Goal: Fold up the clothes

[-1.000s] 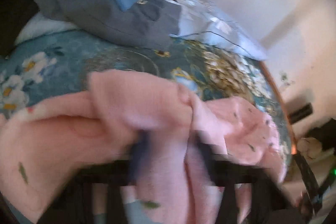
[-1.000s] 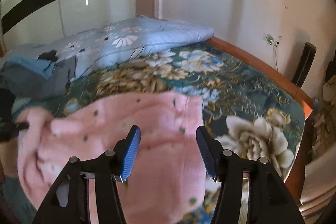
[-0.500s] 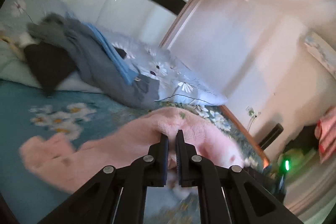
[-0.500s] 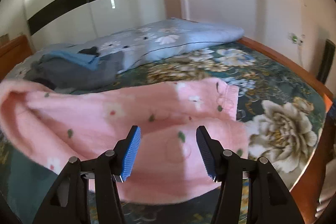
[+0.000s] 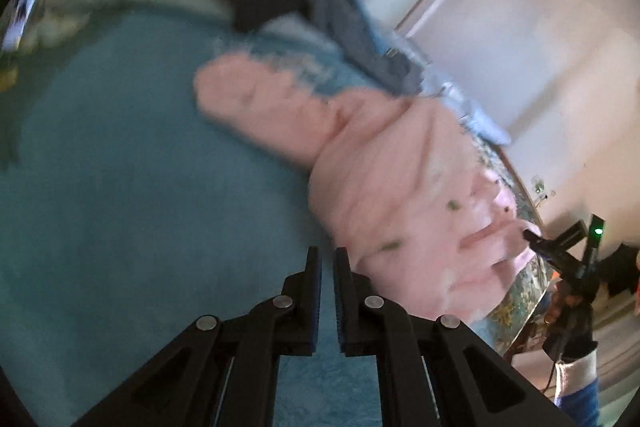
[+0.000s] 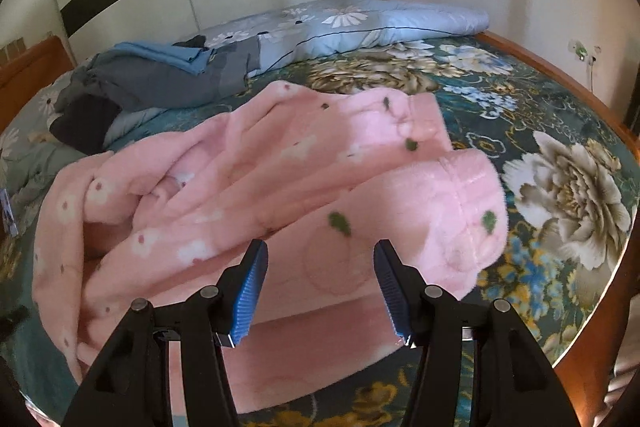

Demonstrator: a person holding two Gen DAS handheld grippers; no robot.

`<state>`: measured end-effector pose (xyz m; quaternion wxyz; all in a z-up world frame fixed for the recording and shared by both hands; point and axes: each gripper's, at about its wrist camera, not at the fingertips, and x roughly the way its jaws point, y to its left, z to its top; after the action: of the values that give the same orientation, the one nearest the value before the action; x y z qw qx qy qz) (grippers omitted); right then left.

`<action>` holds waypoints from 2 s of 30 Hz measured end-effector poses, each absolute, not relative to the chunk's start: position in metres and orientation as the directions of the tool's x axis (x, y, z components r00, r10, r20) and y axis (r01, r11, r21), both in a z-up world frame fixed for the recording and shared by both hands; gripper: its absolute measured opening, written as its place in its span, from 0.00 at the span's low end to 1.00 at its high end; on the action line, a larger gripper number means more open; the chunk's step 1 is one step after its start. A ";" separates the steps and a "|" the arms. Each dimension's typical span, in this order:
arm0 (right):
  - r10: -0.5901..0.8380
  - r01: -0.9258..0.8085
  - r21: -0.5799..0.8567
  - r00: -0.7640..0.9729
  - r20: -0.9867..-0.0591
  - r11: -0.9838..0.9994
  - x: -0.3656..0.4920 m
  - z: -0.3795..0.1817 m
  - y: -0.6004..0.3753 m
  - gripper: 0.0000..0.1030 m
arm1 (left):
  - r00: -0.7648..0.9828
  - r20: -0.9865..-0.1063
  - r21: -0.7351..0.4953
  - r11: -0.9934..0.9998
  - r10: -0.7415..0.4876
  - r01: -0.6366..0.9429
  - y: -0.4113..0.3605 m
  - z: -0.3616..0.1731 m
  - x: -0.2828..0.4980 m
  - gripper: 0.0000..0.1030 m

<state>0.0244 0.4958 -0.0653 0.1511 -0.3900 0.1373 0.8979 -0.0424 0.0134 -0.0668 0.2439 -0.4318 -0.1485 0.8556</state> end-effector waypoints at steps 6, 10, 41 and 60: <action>0.155 -0.401 0.153 -0.637 -0.755 -0.903 0.025 -0.074 0.505 0.55 | -0.553 -0.640 -0.250 -0.826 0.533 -0.506 0.110 -0.028 -0.075 0.61; 0.170 -0.454 0.177 -0.624 -0.763 -0.873 0.045 -0.081 0.527 0.55 | -0.537 -0.689 -0.164 -0.827 0.487 -0.538 0.167 -0.037 -0.119 0.62; 0.002 -0.528 0.442 -0.643 -0.766 -0.725 0.049 -0.121 0.573 0.55 | -0.615 -0.651 -0.559 -0.829 0.446 -0.009 -0.101 -0.094 -0.002 0.31; -0.030 -0.554 0.518 -0.663 -0.748 -0.652 0.042 -0.117 0.571 0.10 | -0.551 -0.811 0.000 -0.942 0.196 -0.335 0.042 -0.094 -0.109 0.06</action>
<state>0.0420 0.5709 -0.1165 0.1583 -0.3785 0.3858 0.8263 -0.1091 0.0420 -0.0936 0.1512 -0.4488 0.0772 0.8774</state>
